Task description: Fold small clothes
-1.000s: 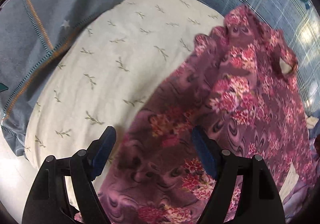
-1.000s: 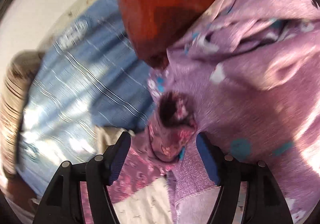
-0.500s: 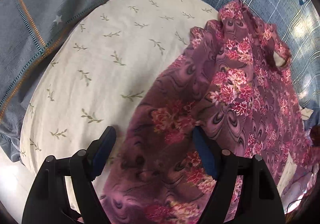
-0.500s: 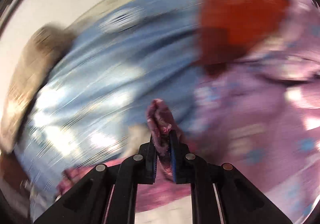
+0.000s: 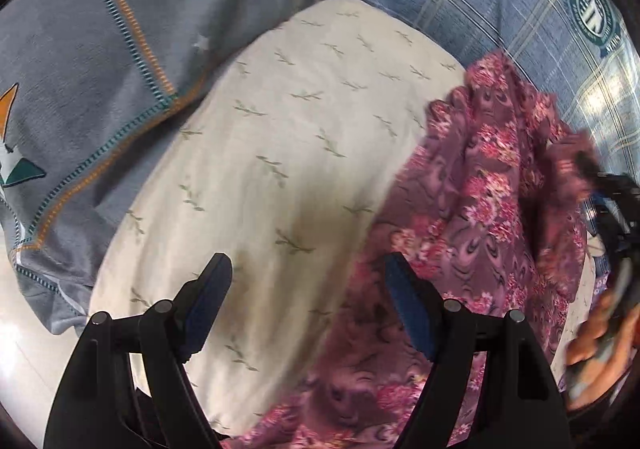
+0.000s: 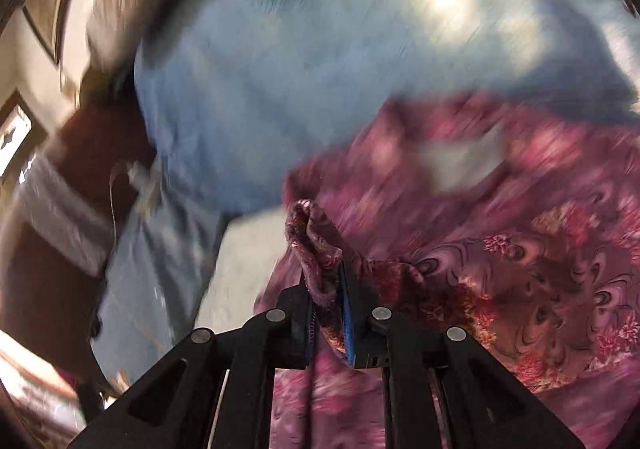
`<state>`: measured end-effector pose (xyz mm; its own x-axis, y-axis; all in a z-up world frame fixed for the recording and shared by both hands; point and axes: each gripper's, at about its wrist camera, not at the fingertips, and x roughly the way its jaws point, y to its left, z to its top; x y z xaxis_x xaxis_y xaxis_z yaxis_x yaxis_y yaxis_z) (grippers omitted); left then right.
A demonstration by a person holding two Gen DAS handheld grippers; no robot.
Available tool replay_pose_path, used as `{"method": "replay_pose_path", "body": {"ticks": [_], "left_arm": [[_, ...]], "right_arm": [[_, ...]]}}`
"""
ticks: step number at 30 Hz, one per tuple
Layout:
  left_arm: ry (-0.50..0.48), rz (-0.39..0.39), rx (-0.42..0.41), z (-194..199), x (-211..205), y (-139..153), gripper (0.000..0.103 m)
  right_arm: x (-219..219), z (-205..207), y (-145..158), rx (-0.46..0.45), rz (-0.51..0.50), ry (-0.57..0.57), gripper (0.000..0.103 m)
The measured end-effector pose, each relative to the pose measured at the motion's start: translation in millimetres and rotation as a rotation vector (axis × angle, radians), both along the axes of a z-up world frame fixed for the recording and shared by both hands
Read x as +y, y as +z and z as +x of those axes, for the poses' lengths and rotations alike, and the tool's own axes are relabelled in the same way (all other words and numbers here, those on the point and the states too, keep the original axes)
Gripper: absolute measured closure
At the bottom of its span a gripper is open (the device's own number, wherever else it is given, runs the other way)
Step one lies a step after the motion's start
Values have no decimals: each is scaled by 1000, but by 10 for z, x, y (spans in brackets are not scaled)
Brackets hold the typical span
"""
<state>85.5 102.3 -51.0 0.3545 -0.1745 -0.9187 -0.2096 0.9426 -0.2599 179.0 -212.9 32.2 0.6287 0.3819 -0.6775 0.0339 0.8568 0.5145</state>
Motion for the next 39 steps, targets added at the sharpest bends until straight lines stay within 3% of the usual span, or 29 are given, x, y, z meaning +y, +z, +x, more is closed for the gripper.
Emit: {"method": "replay_pose_path", "body": {"ticks": [5, 8, 10, 11, 13, 16, 22, 24, 26, 30, 33, 37, 39], "left_arm": [[18, -12, 8, 9, 68, -36, 24], [12, -9, 3, -11, 49, -17, 24], [14, -15, -2, -41, 63, 18, 24], [18, -27, -12, -62, 76, 48, 24], [25, -37, -26, -96, 91, 88, 24], [27, -52, -33, -152, 134, 131, 24], [36, -58, -5, -250, 296, 131, 24], [16, -62, 5, -288, 319, 127, 24], [-38, -100, 0, -345, 250, 176, 24], [-154, -5, -68, -414, -35, 420, 24], [-177, -24, -99, -426, -61, 490, 24], [-232, -58, -49, -418, -242, 391, 24], [-297, -39, -38, -482, -485, 355, 24]], "right_arm": [[380, 65, -266, 100, -59, 106, 68], [222, -122, -135, 57, -82, 86, 62], [-26, -322, -22, 27, -65, 42, 37], [-154, -415, 28, 14, -52, 21, 36], [-352, -563, 118, 14, -20, 25, 36], [-351, -784, 71, 57, 31, 123, 36], [417, -1194, -485, 213, 53, 323, 36], [654, -1233, -613, 249, 15, 360, 41], [700, -1231, -571, 233, -15, 345, 42], [654, -1176, -498, 248, -6, 336, 40], [683, -1281, -539, 278, -19, 343, 40], [399, -1488, -509, 243, -83, 245, 40], [171, -1557, -516, 246, -59, 205, 40]]}}
